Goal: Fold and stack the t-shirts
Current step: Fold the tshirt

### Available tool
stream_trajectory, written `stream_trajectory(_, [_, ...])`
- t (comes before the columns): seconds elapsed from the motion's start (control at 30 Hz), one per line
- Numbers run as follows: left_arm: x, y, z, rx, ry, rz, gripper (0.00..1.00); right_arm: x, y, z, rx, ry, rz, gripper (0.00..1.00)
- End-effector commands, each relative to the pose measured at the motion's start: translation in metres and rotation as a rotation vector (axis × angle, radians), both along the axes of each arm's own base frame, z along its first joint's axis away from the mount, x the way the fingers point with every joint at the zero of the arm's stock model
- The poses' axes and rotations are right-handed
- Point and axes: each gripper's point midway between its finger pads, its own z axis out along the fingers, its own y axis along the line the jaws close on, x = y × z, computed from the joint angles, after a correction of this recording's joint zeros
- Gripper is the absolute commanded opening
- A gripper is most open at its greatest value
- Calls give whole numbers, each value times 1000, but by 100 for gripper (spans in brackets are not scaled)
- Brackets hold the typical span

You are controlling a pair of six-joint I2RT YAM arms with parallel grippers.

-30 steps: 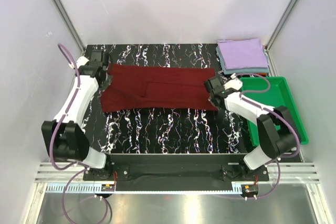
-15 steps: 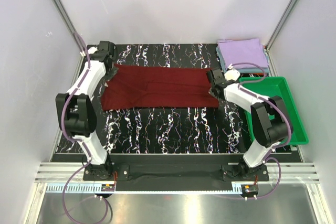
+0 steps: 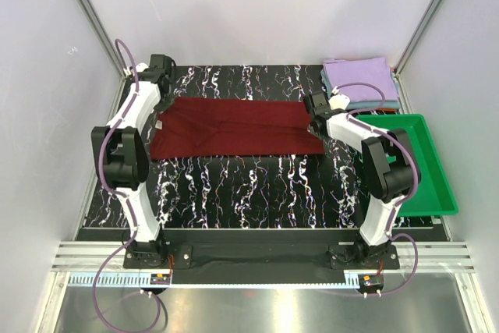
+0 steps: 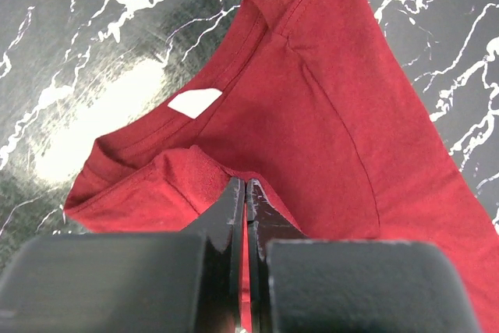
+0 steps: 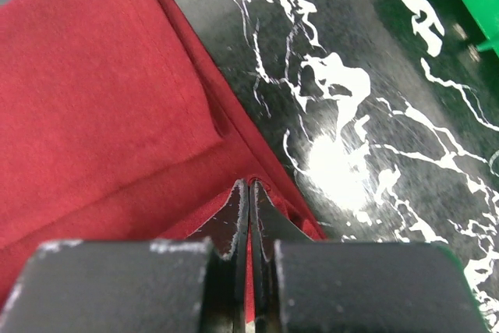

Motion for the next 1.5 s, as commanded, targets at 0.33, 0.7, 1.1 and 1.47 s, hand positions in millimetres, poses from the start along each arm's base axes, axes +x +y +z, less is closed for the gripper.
stream_trajectory(0.33, [36, 11, 1, 44, -29, 7, 0, 24, -8, 5, -56, 3, -14, 3])
stream_trajectory(0.7, [30, 35, 43, 161, -30, 25, 42, 20, -2, 64, -30, -60, 84, 62])
stream_trajectory(1.1, [-70, 4, -10, -39, 18, -145, 46, -37, 65, 10, 300, 98, 396, 22])
stream_trajectory(1.47, [-135, 60, -95, -68, 277, 141, 47, -56, 45, -47, 222, 209, 357, 18])
